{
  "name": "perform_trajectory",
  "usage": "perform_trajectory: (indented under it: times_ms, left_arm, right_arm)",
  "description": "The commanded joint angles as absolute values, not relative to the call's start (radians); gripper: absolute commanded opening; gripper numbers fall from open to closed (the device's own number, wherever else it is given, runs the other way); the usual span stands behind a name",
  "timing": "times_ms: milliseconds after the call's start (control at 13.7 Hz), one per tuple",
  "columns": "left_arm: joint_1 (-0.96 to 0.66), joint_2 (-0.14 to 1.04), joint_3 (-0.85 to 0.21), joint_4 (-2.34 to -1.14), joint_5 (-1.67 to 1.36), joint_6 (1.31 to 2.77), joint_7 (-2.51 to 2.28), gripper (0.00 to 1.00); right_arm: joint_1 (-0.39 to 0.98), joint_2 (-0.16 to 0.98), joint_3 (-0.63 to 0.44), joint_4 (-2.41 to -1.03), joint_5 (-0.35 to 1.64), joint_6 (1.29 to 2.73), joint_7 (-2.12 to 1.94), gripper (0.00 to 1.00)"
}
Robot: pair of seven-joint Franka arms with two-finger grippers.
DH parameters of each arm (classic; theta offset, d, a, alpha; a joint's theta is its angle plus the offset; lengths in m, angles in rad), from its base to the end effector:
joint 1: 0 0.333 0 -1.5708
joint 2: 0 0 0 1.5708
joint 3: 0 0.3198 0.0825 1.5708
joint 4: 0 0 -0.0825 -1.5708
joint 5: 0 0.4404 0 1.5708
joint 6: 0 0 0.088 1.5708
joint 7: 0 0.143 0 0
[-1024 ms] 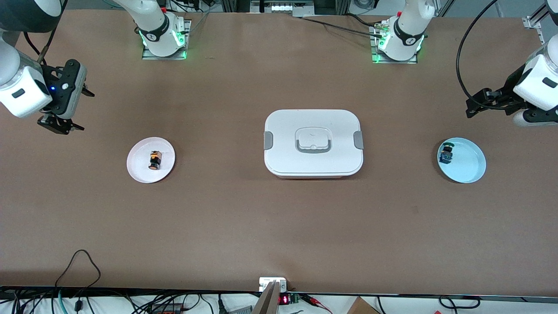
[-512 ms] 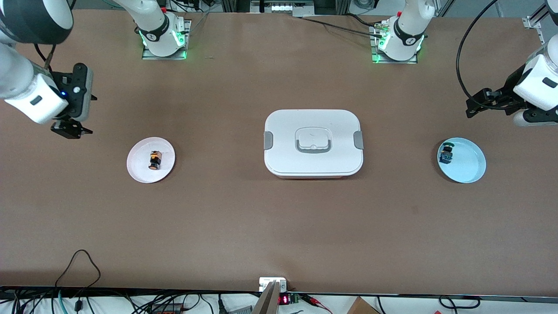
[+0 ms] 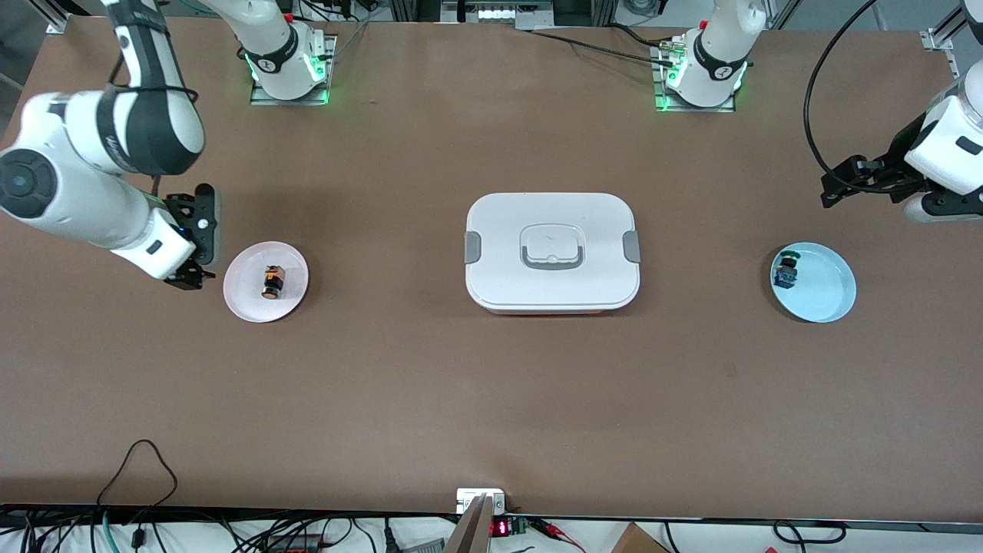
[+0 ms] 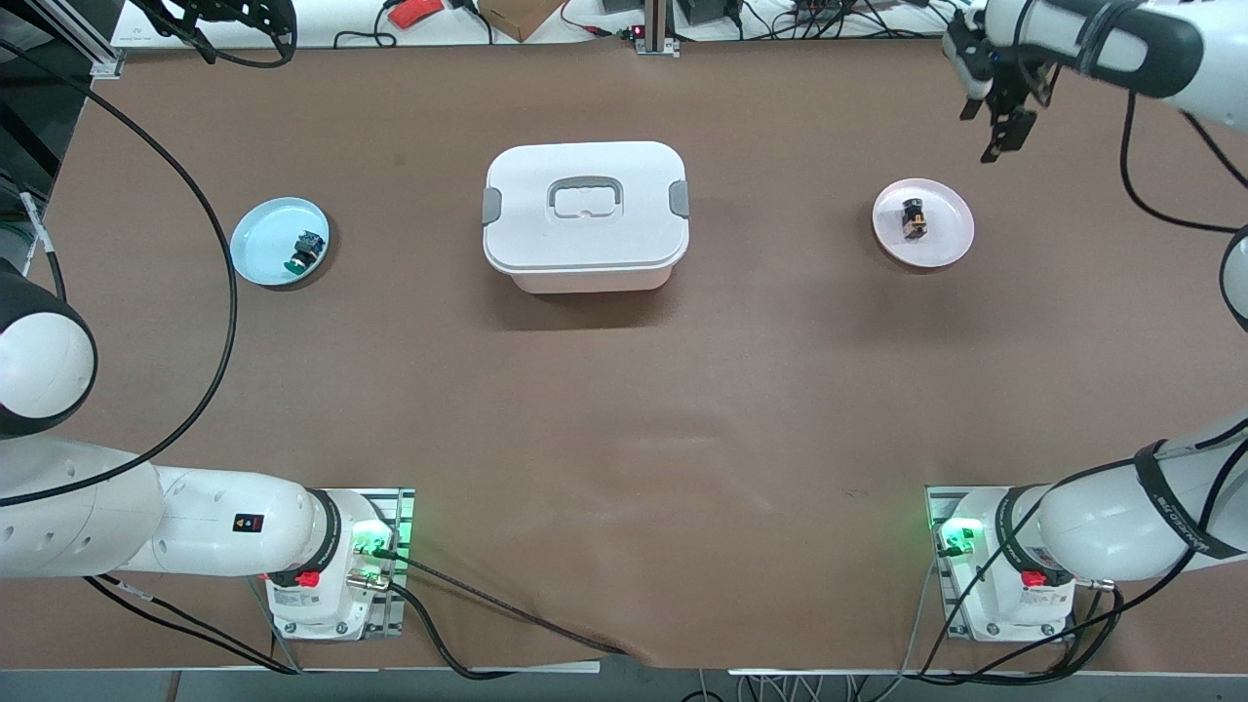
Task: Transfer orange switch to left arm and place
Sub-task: 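Lower the right gripper over the orange switch on the white plate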
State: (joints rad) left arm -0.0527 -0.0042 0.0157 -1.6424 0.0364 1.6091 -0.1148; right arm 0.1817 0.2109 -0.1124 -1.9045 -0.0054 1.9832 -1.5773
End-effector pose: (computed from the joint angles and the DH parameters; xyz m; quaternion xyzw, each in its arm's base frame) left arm 0.6097 -0.0175 0.5604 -0.9990 -0.0379 0.0131 0.0192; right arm 0.6339 0.0447 0.3183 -0.6770 -0.7329 0.0574 0.0344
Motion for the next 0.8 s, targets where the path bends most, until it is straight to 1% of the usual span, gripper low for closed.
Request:
perform_trajectory:
  times_ms: [0, 146, 439, 585, 732]
  left_arm:
    - [-0.055, 0.011, 0.018, -1.611, 0.037, 1.588, -0.126, 1.00]
    - [-0.055, 0.011, 0.018, -1.611, 0.037, 1.588, -0.126, 1.00]
    - [-0.055, 0.011, 0.018, -1.611, 0.037, 1.586, -0.126, 1.00]
    - [-0.057, 0.011, 0.018, -1.611, 0.037, 1.586, -0.126, 1.00]
    - [-0.055, 0.011, 0.018, -1.611, 0.037, 1.586, -0.126, 1.00]
  right_arm:
    - [0.176, 0.193, -0.109, -2.034, -0.009, 2.144, -1.594, 1.00]
    - [0.175, 0.233, -0.109, -2.097, -0.005, 2.288, -1.592, 1.00]
    - [0.179, 0.310, -0.107, -2.177, 0.020, 2.503, -1.595, 1.00]
    - [0.179, 0.337, -0.106, -2.189, 0.023, 2.561, -1.595, 1.00]
    - [0.179, 0.354, -0.095, -2.189, 0.026, 2.583, -1.594, 1.00]
